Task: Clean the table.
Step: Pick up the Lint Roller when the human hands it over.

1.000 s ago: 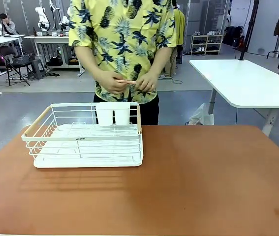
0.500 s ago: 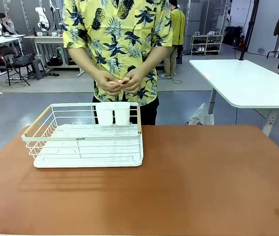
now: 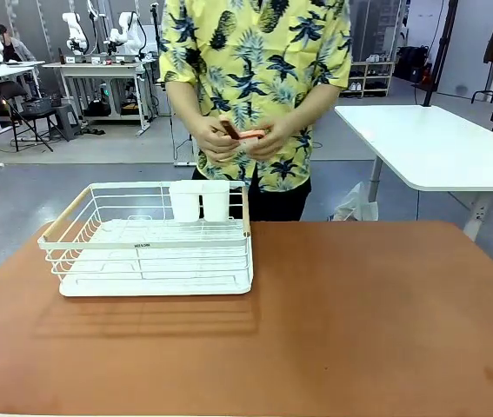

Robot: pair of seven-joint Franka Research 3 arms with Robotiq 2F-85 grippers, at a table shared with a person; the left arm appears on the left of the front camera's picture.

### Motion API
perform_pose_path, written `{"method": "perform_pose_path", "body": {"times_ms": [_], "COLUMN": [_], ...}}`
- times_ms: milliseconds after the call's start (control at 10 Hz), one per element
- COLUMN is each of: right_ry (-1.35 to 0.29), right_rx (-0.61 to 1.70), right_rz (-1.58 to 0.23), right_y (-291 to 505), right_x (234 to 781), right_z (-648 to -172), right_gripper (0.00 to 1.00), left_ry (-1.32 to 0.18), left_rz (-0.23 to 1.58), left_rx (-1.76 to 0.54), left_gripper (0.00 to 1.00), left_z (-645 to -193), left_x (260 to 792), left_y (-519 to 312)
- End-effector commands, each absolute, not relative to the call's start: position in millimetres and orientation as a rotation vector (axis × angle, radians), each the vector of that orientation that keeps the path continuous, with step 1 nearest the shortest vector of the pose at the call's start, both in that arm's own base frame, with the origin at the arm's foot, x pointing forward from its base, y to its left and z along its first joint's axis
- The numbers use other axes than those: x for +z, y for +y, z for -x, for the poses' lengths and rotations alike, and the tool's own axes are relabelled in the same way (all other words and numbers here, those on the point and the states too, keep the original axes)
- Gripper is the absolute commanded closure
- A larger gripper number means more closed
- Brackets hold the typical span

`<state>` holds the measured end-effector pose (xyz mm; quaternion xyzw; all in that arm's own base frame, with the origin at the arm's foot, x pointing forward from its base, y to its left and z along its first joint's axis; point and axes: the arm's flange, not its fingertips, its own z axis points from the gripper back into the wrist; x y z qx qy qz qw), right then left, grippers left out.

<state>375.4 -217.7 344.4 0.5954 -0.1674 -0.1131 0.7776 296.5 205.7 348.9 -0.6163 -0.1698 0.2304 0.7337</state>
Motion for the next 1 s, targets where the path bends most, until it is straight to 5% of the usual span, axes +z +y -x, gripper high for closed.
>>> {"method": "perform_pose_path", "body": {"times_ms": [0, 800, 900], "right_ry": [-0.378, -0.378, -0.378], "right_rx": [-0.252, -0.252, -0.252], "right_rz": [-1.280, -1.280, -1.280], "right_y": [-213, -213, -213], "right_x": [347, 347, 347], "right_z": [-371, -371, -371], "right_gripper": [0.00, 0.00, 0.00], "left_ry": [-0.367, -0.373, -0.360], "left_rz": [1.364, 1.355, 1.286], "left_rx": [0.493, 0.507, 0.507], "left_gripper": [0.00, 0.00, 0.00], "left_z": [-293, -296, -298], "left_x": [351, 349, 381], "left_y": [207, 206, 179]}}
